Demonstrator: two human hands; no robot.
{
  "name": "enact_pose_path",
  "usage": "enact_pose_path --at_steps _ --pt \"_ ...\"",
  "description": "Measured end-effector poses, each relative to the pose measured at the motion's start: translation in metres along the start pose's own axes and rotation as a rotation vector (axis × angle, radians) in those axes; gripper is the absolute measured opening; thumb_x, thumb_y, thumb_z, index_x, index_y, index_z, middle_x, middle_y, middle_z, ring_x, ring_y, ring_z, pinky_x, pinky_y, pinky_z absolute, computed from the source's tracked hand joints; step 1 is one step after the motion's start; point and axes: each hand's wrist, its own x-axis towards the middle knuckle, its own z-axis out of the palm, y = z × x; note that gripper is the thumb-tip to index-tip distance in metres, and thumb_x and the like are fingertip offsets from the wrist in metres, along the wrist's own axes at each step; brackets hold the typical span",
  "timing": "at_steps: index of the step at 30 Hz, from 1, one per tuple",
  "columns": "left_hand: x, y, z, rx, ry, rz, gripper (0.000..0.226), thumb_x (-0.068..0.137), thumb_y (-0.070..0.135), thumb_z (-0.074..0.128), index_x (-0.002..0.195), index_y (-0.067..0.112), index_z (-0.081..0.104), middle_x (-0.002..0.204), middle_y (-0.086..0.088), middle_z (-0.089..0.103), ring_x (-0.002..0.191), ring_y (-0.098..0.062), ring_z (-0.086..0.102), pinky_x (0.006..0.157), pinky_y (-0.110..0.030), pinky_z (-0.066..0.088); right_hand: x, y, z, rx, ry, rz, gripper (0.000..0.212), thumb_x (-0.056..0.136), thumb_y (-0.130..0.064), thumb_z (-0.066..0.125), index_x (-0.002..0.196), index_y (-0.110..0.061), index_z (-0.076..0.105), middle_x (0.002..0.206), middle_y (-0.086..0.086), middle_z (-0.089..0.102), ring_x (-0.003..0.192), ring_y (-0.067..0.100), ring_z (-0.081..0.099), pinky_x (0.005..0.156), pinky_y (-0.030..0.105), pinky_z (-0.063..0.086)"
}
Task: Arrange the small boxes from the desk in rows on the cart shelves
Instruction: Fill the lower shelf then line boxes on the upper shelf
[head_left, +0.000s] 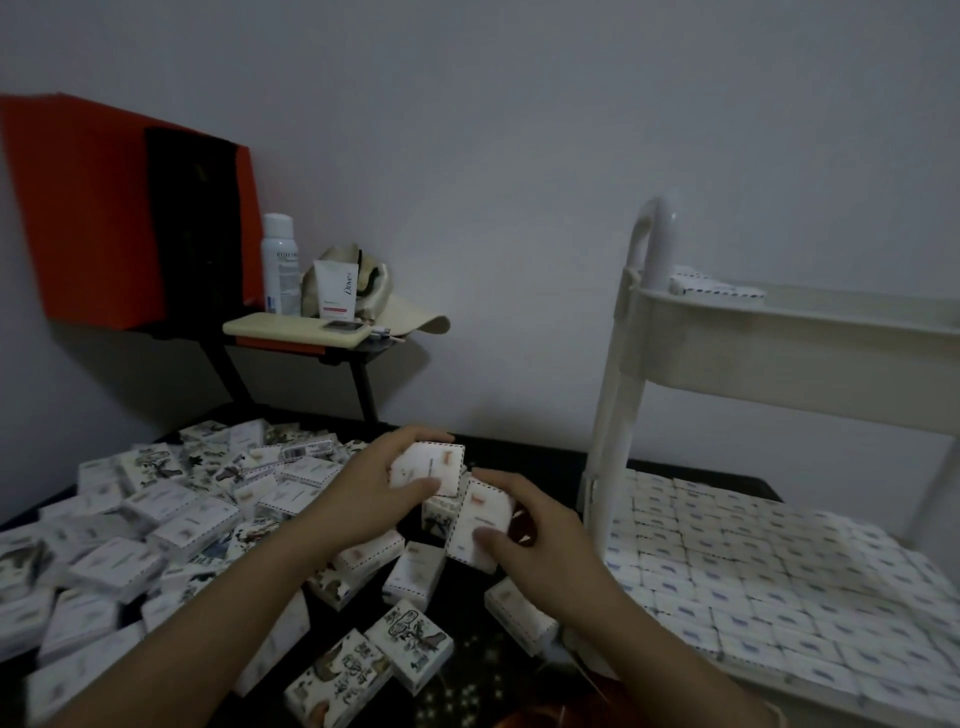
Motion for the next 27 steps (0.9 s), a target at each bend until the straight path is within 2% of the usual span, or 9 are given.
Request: enact_pose_path --at_steps 4,6,8,11,14,19,21,24,27 --pt "-0.012 0.052 -0.003 -0.289 0.016 -0.029 0.037 0.093 -0.001 0.054 0.109 0.03 0.068 0.1 0.003 0.065 0.073 -0.003 0.064 0.066 -0.025 0.054 -0.023 -0.037 -0.035 0.095 0.016 -0.068 0.042 0.093 -0.014 0.058 0.119 -0.046 0.063 0.109 -0.016 0.069 0.095 0.004 0.066 0.082 0.026 0.056" --pt "-0.015 0.079 -0.006 -0.395 0.006 -0.034 0.039 0.095 -0.002 0.047 0.108 0.027 0.07 0.098 -0.004 0.068 0.073 -0.009 0.064 0.065 -0.028 0.052 -0.035 -0.055 -0.056 0.083 0.025 -0.102 0.038 0.095 -0.016 0.054 0.113 -0.046 0.067 0.106 -0.012 0.071 0.094 0.01 0.066 0.079 0.03 0.056" --pt "-0.016 0.105 -0.012 -0.442 -0.022 0.005 0.042 0.095 -0.001 0.045 0.107 0.028 0.072 0.097 -0.006 0.069 0.077 -0.015 0.064 0.067 -0.03 0.051 -0.045 -0.073 -0.079 0.041 0.035 -0.125 0.037 0.096 -0.019 0.051 0.107 -0.049 0.067 0.102 0.003 0.07 0.094 0.026 0.064 0.082 0.041 0.055" --pt "-0.014 0.147 -0.018 -0.42 -0.05 0.123 0.04 0.096 0.002 0.048 0.109 0.031 0.071 0.091 0.006 0.07 0.075 -0.01 0.062 0.063 -0.026 0.051 -0.056 -0.094 -0.115 0.017 0.1 -0.17 0.036 0.095 -0.018 0.044 0.097 -0.047 0.066 0.094 0.002 0.067 0.085 0.025 0.061 0.069 0.026 0.048" --pt "-0.007 0.185 -0.019 -0.323 -0.016 0.274 0.037 0.092 0.007 0.059 0.12 0.032 0.06 0.084 0.013 0.071 0.07 -0.004 0.062 0.061 -0.02 0.051 -0.066 -0.111 -0.151 -0.037 0.224 -0.252 0.037 0.085 -0.024 0.036 0.086 -0.042 0.068 0.085 -0.011 0.065 0.07 0.008 0.058 0.059 0.013 0.041" --pt "0.007 0.225 -0.013 -0.206 -0.032 0.364 0.046 0.086 0.008 0.068 0.125 0.029 0.054 0.096 0.005 0.074 0.077 -0.005 0.066 0.066 -0.024 0.055 -0.07 -0.119 -0.21 -0.176 0.42 -0.292 0.031 0.082 -0.032 0.035 0.078 -0.033 0.066 0.084 -0.017 0.06 0.072 0.001 0.054 0.054 0.017 0.043" --pt "0.012 0.235 -0.011 -0.196 -0.056 0.341 0.041 0.089 0.007 0.065 0.122 0.029 0.055 0.093 0.007 0.075 0.071 -0.004 0.064 0.065 -0.022 0.055 -0.067 -0.12 -0.233 -0.325 0.509 -0.351 0.035 0.083 -0.049 0.038 0.071 -0.028 0.063 0.074 -0.009 0.058 0.068 0.007 0.053 0.057 0.028 0.042" --pt "0.028 0.253 -0.01 -0.342 -0.181 0.209 0.033 0.09 0.006 0.061 0.118 0.022 0.061 0.088 0.003 0.072 0.072 -0.009 0.062 0.061 -0.025 0.052 -0.055 -0.125 -0.263 -0.619 0.578 -0.431 0.037 0.077 -0.062 0.047 0.064 -0.029 0.056 0.069 -0.012 0.054 0.059 0.006 0.05 0.054 0.03 0.039" --pt "0.048 0.272 -0.012 -0.586 -0.343 0.037 0.038 0.082 0.01 0.054 0.118 0.014 0.064 0.104 -0.007 0.07 0.084 -0.015 0.064 0.061 -0.024 0.053 -0.038 -0.137 -0.277 -0.867 0.46 -0.525 0.03 0.071 -0.066 0.051 0.09 -0.043 0.053 0.076 -0.023 0.047 0.061 -0.001 0.049 0.053 0.022 0.035"
